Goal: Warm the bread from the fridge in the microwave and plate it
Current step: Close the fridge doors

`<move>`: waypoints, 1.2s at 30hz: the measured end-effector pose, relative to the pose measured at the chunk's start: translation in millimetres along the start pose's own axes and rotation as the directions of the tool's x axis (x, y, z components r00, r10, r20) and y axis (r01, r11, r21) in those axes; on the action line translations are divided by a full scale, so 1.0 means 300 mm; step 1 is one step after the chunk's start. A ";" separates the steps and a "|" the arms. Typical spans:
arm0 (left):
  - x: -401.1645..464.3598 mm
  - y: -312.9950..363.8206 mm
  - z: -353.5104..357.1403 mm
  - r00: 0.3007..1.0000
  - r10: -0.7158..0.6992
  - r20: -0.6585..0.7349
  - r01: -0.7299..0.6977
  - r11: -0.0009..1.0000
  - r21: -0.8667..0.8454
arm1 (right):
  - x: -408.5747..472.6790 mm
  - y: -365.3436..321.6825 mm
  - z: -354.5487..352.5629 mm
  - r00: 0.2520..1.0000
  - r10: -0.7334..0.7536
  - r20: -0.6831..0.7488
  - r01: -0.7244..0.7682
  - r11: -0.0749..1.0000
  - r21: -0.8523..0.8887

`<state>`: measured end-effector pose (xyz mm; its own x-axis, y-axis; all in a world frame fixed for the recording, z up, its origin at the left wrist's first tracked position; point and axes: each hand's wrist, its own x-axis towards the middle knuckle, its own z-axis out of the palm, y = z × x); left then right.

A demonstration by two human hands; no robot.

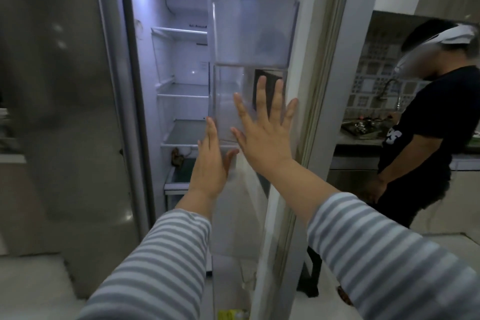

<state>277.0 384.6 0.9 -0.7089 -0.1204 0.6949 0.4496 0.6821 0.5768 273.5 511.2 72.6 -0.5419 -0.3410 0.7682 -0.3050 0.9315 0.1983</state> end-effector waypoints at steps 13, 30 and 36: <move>-0.049 0.154 0.035 0.973 -0.046 -0.225 0.098 0.969 0.226 | 0.092 0.043 -0.124 0.892 -0.157 -0.425 0.245 0.956 0.162; 0.086 -0.162 -0.152 0.953 -0.154 -0.259 0.226 0.935 0.275 | 0.257 -0.194 0.131 0.907 -0.358 -0.222 0.394 0.908 0.146; 0.156 -0.357 -0.236 0.944 -0.129 -0.305 0.258 0.863 0.434 | 0.364 -0.327 0.229 0.905 -0.334 -0.264 0.360 0.931 0.055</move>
<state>234.1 255.0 2.1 -0.5610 -0.4213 0.7126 -0.0309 0.8709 0.4905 190.3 373.8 95.1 -0.1820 -0.5862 0.7894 -0.5219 0.7380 0.4277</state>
